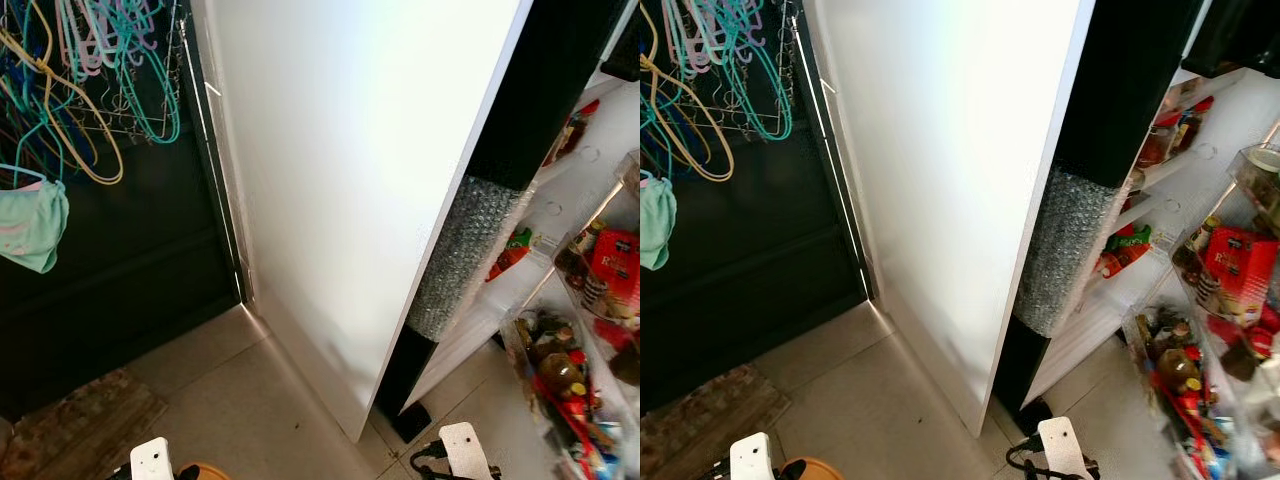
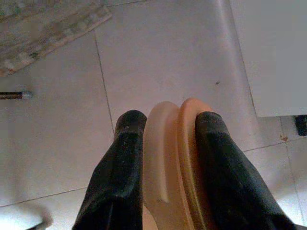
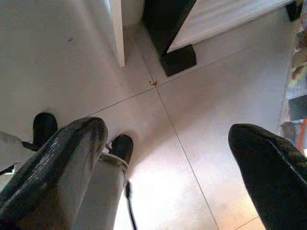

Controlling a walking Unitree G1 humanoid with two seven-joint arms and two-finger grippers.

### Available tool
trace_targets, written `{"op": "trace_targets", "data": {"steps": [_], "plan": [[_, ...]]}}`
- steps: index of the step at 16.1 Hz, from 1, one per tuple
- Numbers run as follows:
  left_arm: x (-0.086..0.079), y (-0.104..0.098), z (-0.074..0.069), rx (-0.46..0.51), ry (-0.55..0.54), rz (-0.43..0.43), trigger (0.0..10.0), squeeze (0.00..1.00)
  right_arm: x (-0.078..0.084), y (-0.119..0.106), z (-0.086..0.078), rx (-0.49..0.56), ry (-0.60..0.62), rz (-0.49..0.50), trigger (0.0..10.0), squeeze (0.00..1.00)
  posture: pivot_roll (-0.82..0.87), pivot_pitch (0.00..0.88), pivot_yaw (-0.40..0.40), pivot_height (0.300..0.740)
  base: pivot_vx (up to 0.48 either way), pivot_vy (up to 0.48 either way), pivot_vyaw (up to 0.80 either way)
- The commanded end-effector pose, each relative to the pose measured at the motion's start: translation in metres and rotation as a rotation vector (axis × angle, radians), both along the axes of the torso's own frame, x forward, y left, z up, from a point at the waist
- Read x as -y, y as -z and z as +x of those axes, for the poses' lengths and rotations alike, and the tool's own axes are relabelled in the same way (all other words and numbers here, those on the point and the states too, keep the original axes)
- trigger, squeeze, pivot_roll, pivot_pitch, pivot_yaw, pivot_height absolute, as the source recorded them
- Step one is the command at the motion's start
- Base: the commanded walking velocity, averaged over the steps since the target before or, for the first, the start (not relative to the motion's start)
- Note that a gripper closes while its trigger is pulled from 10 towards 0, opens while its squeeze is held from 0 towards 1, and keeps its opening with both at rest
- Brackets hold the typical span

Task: Restocking fridge

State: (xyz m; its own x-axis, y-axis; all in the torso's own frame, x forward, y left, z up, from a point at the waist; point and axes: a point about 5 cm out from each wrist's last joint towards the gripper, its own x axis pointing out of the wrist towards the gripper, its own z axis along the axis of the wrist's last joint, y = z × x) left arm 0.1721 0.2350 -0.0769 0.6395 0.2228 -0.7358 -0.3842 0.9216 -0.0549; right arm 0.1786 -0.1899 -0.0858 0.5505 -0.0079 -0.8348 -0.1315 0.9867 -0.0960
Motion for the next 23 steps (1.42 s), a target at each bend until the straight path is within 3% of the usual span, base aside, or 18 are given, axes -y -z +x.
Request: {"op": "trace_targets", "data": {"steps": [1, 4, 15, 23], "plan": [[0.001, 0.007, -0.013, -0.071, 0.042, 0.009, 10.0, 0.0, -0.002, 0.003, -0.006, -0.025, 0.016, 0.004, 10.0, 0.0, -0.01, 0.0, 0.005, 0.74, 0.0, 0.0, 0.0], [0.005, 0.009, -0.016, -0.1, 0.115, 0.033, 10.0, 0.0, -0.01, 0.011, -0.022, -0.063, 0.064, 0.036, 10.0, 0.0, -0.02, 0.0, 0.025, 0.74, 0.0, 0.0, 0.0], [0.004, 0.01, -0.02, -0.115, 0.132, 0.055, 10.0, 0.0, -0.009, 0.013, -0.027, -0.067, 0.032, 0.028, 10.0, 0.0, -0.03, 0.0, 0.027, 0.74, 0.0, -0.296, 0.09], [0.007, 0.009, -0.016, -0.103, 0.124, 0.053, 10.0, 0.0, 0.008, 0.014, -0.036, -0.083, 0.083, 0.026, 10.0, 0.0, -0.03, 0.0, 0.02, 0.74, 0.0, -0.397, 0.0]]}}
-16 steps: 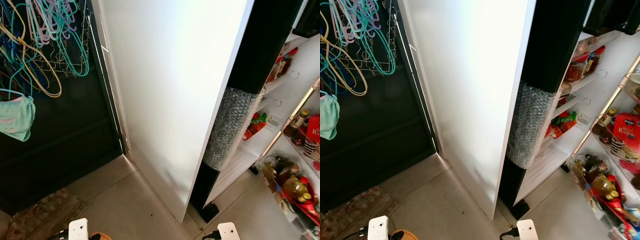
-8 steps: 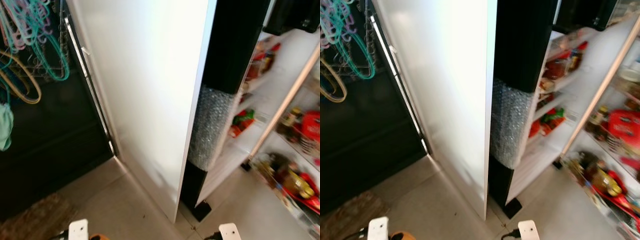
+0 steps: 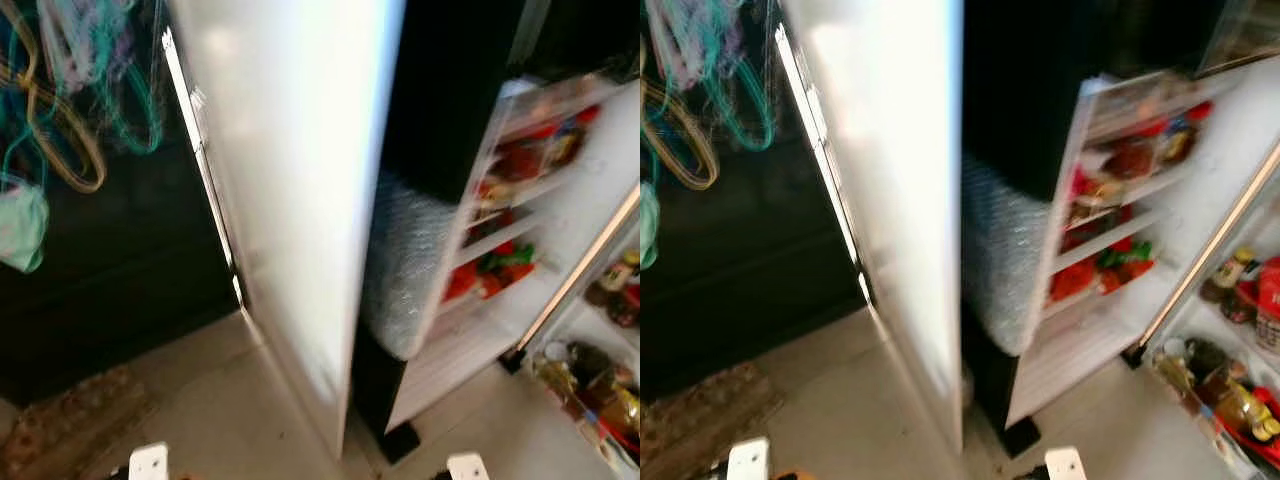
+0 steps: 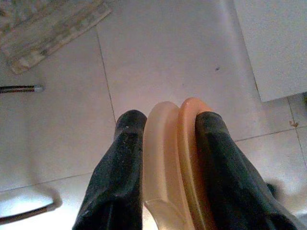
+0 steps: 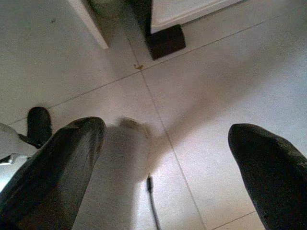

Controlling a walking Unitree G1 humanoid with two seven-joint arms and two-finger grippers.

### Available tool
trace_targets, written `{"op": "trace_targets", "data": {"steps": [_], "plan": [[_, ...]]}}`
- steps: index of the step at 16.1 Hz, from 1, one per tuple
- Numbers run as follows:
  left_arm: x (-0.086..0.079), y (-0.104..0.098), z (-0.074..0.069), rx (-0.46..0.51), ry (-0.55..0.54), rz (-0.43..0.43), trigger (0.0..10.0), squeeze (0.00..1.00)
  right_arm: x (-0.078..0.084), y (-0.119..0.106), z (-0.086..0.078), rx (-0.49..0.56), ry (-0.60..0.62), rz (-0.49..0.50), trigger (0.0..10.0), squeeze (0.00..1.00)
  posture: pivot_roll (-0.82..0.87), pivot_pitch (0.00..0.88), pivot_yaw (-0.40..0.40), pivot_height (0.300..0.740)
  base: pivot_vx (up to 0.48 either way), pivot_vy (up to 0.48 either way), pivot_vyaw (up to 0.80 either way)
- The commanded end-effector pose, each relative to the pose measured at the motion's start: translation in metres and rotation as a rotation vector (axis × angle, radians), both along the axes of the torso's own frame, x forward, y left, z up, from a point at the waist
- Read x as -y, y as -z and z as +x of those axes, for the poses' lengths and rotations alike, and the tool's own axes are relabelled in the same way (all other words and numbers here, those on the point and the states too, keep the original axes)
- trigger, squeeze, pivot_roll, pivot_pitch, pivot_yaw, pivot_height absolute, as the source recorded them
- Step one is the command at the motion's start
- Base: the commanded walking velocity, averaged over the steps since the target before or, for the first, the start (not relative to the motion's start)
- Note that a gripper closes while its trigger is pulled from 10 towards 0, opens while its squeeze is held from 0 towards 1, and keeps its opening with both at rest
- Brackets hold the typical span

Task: Restocking fridge

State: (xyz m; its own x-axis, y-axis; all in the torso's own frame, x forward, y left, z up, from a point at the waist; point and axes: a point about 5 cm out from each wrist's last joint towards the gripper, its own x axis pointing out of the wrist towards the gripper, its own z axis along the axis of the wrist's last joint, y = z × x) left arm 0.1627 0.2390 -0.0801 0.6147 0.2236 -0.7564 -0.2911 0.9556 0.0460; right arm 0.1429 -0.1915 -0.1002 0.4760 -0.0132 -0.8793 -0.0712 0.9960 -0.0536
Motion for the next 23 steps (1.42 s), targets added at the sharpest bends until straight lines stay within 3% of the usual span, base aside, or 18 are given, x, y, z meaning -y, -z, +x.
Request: {"op": "trace_targets", "data": {"steps": [1, 8, 12, 18, 21, 23], "plan": [[0.011, 0.006, -0.006, -0.04, 0.017, -0.031, 10.0, 0.0, 0.007, -0.001, -0.001, 0.002, 0.013, -0.013, 10.0, 0.0, -0.02, 0.006, 0.018, 0.74, 0.0, -0.398, 0.0], [0.012, 0.007, -0.009, -0.038, 0.006, -0.034, 10.0, 0.0, 0.013, -0.002, -0.002, 0.011, -0.013, -0.021, 10.0, 0.0, -0.03, 0.023, 0.015, 0.74, 0.0, -0.399, 0.0], [0.014, 0.006, -0.005, -0.025, 0.008, -0.038, 10.0, 0.0, 0.001, -0.001, 0.002, 0.022, -0.018, -0.009, 10.0, 0.0, -0.03, 0.028, 0.016, 0.74, 0.0, -0.397, 0.0], [0.017, 0.003, 0.002, -0.004, 0.013, -0.044, 10.0, 0.0, -0.005, -0.002, 0.007, 0.032, 0.0, -0.01, 10.0, 0.0, -0.03, 0.029, 0.016, 0.74, 0.0, -0.398, 0.0], [0.02, -0.001, 0.013, 0.037, 0.02, -0.052, 10.0, 0.0, -0.018, -0.004, 0.015, 0.037, -0.005, 0.0, 10.0, 0.0, -0.03, 0.026, 0.016, 0.74, 0.0, -0.398, 0.0], [0.022, -0.013, 0.034, 0.135, 0.023, -0.073, 10.0, 0.0, -0.024, -0.004, 0.017, 0.038, -0.014, 0.004, 10.0, 0.0, -0.03, 0.024, 0.016, 0.74, 0.0, -0.148, 0.0]]}}
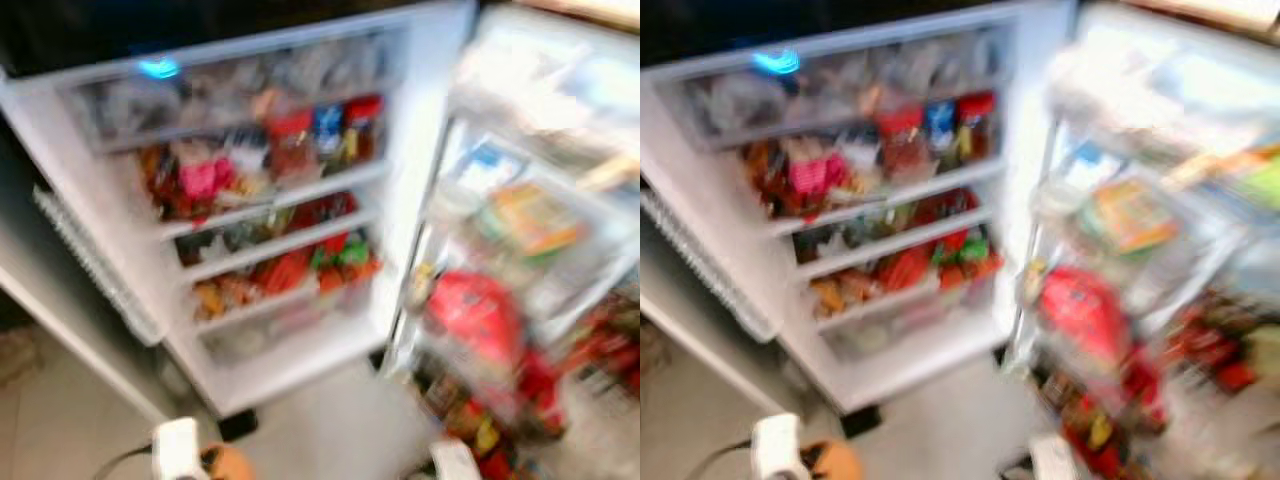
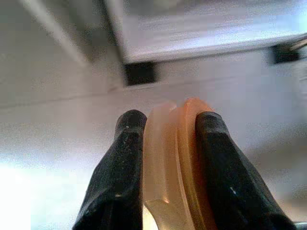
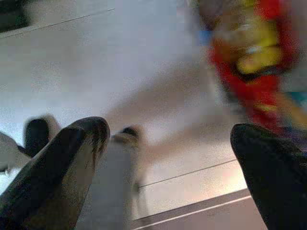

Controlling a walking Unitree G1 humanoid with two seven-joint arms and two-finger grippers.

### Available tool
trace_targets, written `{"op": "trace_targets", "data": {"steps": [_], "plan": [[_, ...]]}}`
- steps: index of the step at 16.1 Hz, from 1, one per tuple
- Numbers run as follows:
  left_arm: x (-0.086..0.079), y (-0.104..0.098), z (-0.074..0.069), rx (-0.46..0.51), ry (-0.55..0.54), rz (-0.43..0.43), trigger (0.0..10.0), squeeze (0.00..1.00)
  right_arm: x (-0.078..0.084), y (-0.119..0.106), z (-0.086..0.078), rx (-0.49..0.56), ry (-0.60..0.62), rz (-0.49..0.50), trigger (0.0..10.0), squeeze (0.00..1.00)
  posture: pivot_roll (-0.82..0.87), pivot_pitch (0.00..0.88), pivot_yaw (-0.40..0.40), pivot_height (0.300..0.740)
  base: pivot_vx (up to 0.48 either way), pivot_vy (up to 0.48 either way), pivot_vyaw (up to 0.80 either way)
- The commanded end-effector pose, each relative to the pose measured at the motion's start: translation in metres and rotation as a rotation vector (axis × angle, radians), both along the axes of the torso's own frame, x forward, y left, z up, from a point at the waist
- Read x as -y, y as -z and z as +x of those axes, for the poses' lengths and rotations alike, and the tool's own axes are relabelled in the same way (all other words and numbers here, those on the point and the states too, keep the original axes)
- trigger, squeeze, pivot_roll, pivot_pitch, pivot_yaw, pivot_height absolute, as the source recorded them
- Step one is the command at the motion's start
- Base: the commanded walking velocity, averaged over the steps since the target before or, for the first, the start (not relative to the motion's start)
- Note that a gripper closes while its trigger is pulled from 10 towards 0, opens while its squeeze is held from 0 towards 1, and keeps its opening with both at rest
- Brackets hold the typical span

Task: Restocking fridge

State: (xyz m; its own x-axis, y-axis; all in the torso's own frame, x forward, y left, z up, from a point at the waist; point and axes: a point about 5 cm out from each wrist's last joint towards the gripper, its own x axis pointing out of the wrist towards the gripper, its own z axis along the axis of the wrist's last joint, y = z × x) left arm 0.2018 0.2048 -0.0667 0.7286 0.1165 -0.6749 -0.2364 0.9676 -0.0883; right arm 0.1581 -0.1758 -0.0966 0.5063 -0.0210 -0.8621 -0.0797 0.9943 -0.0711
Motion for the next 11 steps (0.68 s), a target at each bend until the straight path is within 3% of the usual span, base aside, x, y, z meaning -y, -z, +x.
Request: {"op": "trace_targets", "data": {"steps": [1, 3, 4, 5, 7, 10, 11], "plan": [[-0.01, -0.012, 0.013, 0.085, -0.029, 0.001, 10.0, 0.0, -0.011, 0.0, 0.002, 0.003, -0.012, 0.021, 10.0, 0.0, -0.03, 0.02, 0.016, 0.74, 0.0, 0.0, 0.0], [-0.012, -0.029, 0.034, 0.208, -0.045, -0.018, 10.0, 0.0, -0.007, 0.0, 0.0, -0.002, -0.022, 0.028, 10.0, 0.0, -0.03, 0.016, 0.017, 0.74, 0.0, 0.0, 0.0], [-0.012, -0.043, 0.047, 0.305, -0.054, -0.045, 10.0, 0.0, 0.002, 0.001, -0.003, -0.008, -0.025, 0.025, 10.0, 0.0, -0.03, 0.014, 0.017, 0.74, 0.0, 0.0, 0.0], [-0.011, -0.059, 0.059, 0.414, -0.089, -0.121, 10.0, 0.0, 0.009, 0.001, -0.005, -0.013, -0.023, 0.023, 10.0, 0.0, -0.04, 0.011, 0.021, 0.74, 0.0, 0.0, 0.0], [-0.007, -0.077, 0.071, 0.541, -0.308, -0.48, 10.0, 0.0, 0.012, 0.001, -0.007, -0.019, -0.027, 0.026, 10.0, 0.0, -0.04, 0.009, 0.02, 0.74, 0.0, 0.0, 0.0], [-0.002, -0.093, 0.072, 0.623, -0.305, -0.592, 10.0, 0.0, 0.011, 0.001, -0.008, -0.026, -0.045, 0.035, 10.0, 0.0, -0.03, 0.014, 0.016, 0.74, 0.0, 0.0, 0.0], [0.0, -0.095, 0.069, 0.64, -0.317, -0.669, 10.0, 0.0, 0.013, 0.002, -0.01, -0.037, -0.065, 0.045, 10.0, 0.0, -0.03, 0.02, 0.014, 0.74, 0.0, 0.0, 0.0]]}}
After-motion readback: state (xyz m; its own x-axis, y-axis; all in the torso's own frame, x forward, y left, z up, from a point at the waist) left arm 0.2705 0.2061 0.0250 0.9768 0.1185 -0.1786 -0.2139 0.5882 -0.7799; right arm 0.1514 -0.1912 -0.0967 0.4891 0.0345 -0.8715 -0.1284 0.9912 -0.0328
